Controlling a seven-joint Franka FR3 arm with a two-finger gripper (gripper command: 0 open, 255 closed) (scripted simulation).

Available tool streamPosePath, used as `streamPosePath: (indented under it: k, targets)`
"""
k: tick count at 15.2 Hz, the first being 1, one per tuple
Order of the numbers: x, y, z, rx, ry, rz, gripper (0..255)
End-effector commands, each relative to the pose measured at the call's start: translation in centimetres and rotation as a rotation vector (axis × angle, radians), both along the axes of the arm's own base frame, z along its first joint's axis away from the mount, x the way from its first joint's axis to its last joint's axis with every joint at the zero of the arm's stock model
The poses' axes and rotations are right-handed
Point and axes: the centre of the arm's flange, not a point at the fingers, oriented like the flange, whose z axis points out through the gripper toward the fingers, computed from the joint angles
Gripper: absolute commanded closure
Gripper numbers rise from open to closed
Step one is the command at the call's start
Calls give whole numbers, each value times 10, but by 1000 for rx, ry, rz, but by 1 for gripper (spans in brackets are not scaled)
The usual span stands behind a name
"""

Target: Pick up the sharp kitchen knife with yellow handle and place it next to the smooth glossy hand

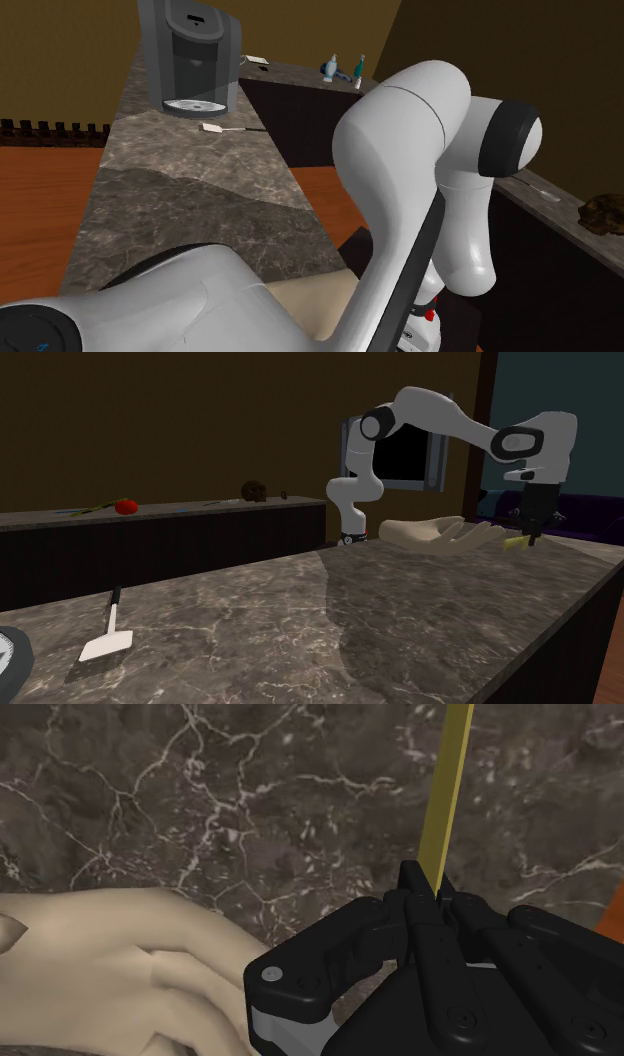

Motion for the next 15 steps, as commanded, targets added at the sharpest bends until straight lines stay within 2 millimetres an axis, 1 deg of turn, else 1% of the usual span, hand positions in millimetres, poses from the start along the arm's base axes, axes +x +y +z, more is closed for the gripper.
streamPosePath:
  k: [1,7,15]
  targets:
    - [-1,-1,-11,0,0,0,255]
    - [-1,-1,-41,0,0,0,255]
    - [-1,-1,-40,0,0,0,255]
